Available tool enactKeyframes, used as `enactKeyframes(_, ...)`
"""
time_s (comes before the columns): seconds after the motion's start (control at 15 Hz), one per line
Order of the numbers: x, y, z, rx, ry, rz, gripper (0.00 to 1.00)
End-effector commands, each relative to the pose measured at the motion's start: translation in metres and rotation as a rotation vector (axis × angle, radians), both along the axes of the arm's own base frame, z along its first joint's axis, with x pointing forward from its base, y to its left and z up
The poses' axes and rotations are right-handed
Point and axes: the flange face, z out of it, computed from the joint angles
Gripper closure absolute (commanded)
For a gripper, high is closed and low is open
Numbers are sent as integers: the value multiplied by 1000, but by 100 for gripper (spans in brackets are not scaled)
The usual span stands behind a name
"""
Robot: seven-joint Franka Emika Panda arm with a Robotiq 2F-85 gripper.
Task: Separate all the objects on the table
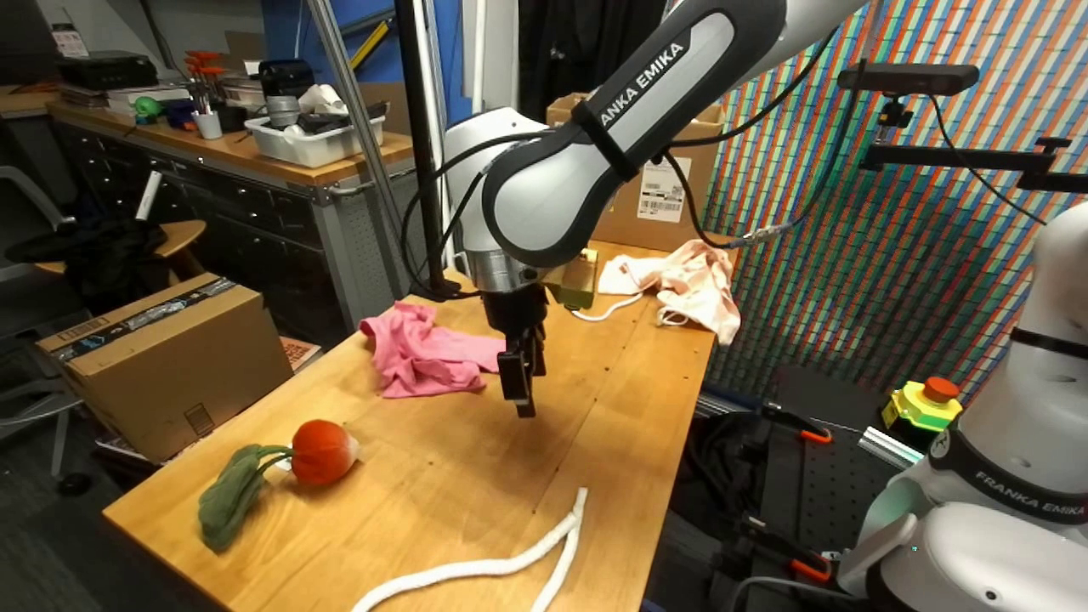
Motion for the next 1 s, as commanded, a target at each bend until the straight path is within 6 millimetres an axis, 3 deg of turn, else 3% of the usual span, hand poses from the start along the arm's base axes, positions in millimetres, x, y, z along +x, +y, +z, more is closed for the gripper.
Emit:
enactKeyframes(0.0, -7, -46, 13, -64, -39, -143, 0)
enactKeyframes(0.53, -22, -173, 41, -197, -143, -504, 0)
enactKeyframes(0.93, -41, -242, 49, -384, -201, -769, 0)
